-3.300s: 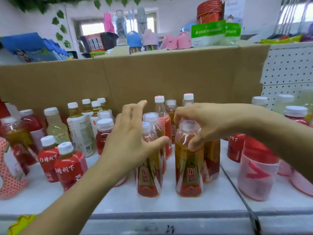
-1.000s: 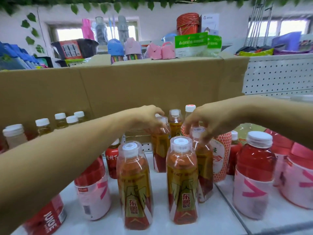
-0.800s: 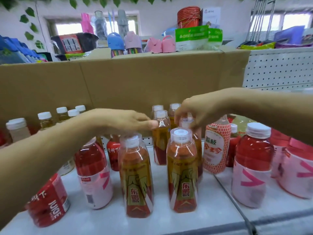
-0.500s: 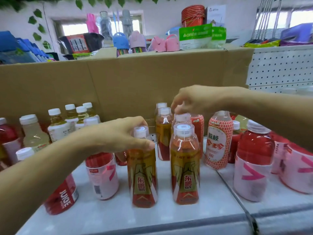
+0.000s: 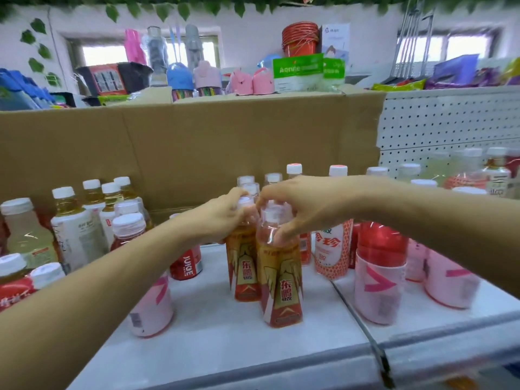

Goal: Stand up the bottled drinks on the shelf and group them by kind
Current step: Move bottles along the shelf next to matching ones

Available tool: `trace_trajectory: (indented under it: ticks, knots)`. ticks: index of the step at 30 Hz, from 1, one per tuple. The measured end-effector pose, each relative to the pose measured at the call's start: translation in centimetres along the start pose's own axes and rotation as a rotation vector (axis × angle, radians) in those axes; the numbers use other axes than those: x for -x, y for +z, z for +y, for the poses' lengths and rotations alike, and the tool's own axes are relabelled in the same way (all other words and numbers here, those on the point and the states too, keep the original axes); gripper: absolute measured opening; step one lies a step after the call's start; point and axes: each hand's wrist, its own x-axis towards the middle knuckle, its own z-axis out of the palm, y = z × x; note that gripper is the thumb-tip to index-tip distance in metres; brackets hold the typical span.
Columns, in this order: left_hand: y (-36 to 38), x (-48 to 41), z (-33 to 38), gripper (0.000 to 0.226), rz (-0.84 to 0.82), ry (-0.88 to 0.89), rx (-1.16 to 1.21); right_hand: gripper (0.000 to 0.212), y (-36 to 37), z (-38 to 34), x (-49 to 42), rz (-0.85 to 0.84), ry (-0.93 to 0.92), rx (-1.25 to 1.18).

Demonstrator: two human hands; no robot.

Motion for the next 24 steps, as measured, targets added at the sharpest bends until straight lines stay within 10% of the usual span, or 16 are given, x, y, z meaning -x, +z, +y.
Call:
trace_trajectory:
  ticks: [9,24]
  knots:
    - [1.7,3.5,5.1,0.082,0.348,0.293,-0.162,0.063,-3.5,6.1,4.1,0.279,0.221,0.070]
    - [0.2,-10.8,9.8,0.059,0.006,-0.031,0.030,0.027,-1.1,12.1,2.4,0.226,0.383,-0.460]
